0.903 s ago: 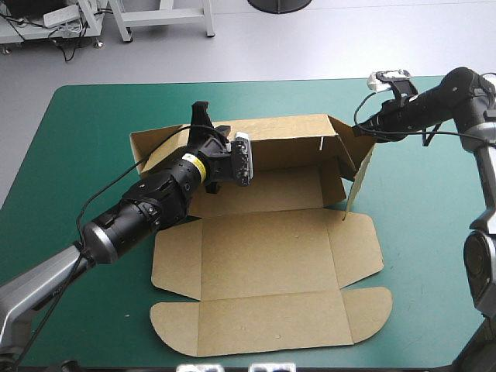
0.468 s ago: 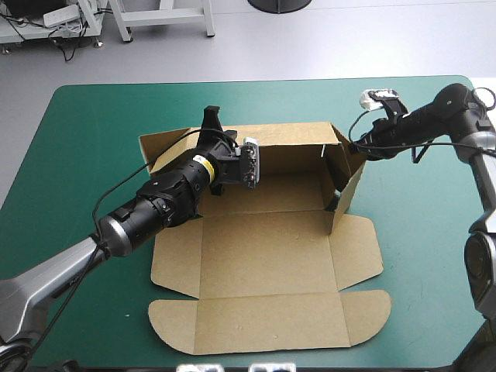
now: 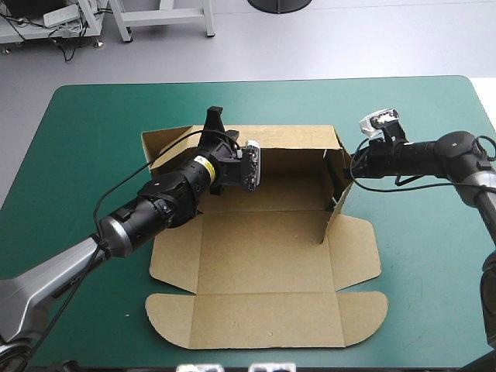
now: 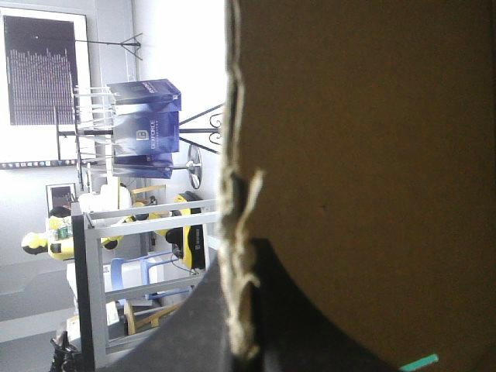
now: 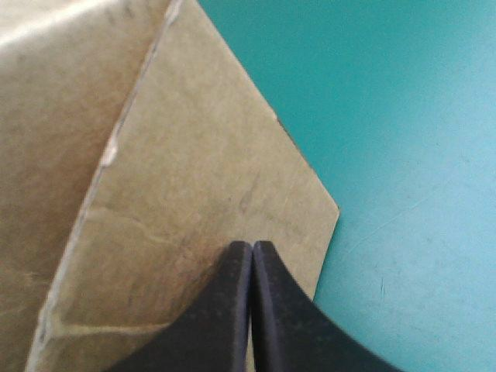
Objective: Fold the box
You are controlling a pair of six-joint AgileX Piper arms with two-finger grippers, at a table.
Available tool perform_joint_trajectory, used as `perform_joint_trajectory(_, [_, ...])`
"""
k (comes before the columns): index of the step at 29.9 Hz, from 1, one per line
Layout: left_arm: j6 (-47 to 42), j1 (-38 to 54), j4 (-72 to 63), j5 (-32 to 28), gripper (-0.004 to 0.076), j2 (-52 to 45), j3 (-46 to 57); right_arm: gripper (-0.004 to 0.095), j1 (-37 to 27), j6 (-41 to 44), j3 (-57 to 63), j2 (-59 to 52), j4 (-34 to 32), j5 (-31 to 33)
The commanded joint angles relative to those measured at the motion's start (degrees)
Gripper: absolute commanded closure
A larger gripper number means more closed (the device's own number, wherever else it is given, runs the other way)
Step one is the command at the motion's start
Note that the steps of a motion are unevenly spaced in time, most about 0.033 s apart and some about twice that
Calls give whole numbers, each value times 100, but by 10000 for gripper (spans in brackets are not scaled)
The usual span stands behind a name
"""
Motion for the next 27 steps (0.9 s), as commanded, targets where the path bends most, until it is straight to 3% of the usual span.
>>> perform_joint_trajectory(1, [-1, 7, 394, -149, 733, -222, 19, 928, -6, -958, 354, -371, 574, -58])
perform_joint_trajectory(16, [-377, 7, 774, -197, 733, -222, 335, 928, -6, -3448, 1897, -943, 2461, 69])
perform_joint_trajectory(27, [-374, 7, 751, -186, 733, -222, 335, 928, -16, -3150, 1915, -1586, 2091, 315])
